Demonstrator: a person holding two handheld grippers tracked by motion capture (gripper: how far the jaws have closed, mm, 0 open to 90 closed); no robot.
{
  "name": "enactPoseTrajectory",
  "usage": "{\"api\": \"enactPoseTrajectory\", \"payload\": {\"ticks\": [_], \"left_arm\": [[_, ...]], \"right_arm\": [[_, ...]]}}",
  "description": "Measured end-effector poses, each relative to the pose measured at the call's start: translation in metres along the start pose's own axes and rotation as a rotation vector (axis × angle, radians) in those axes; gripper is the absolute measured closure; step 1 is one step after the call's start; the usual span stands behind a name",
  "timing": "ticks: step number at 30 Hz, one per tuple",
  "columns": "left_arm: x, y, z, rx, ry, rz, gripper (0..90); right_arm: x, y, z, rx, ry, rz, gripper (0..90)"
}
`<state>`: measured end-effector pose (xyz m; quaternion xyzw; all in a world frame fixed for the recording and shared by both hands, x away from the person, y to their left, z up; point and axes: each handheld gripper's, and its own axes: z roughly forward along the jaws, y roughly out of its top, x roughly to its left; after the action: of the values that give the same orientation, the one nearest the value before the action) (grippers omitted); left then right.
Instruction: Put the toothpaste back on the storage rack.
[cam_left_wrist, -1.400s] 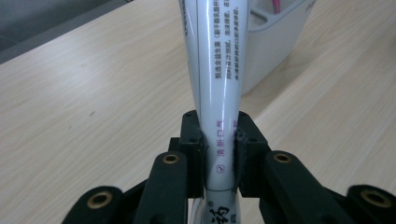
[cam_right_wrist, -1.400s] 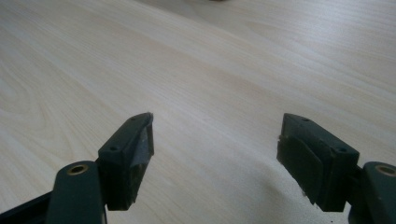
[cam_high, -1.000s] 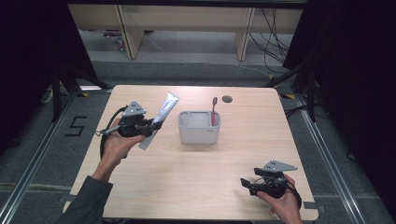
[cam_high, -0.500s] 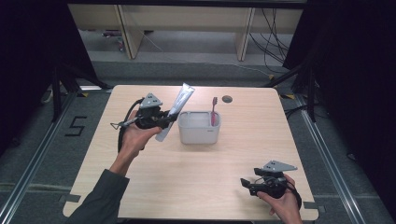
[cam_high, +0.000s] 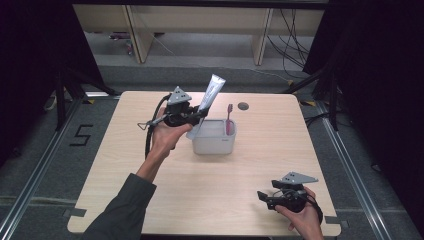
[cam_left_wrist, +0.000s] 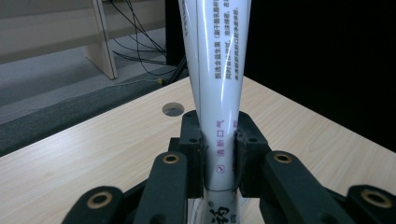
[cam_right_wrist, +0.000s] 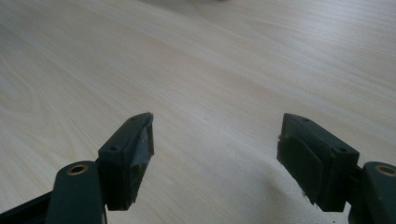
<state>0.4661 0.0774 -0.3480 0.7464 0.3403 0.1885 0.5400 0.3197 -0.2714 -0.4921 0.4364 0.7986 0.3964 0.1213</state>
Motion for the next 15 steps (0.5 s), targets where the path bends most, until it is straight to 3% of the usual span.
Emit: {"api": "enactPoseTrajectory", "payload": {"ticks": [5,7,8,15], "left_arm": [[-0.001,0.003,0.013,-0.017,0.019,0.011,76.1],[0.000,0.003,0.019,-0.025,0.018,0.005,76.1],[0.000,0.002,0.022,-0.035,0.021,0.000,76.1],[-0.001,0.000,0.041,-0.057,0.001,-0.021,76.0]], "right_arm": [[0.000,0.000,0.000,0.006,0.004,0.009,27.7],[0.000,0.000,0.000,0.004,0.008,0.002,27.7],[-0.002,0.000,0.000,-0.003,-0.003,-0.025,27.7],[-0.002,0.001,0.000,-0.007,0.000,-0.021,27.7]]}}
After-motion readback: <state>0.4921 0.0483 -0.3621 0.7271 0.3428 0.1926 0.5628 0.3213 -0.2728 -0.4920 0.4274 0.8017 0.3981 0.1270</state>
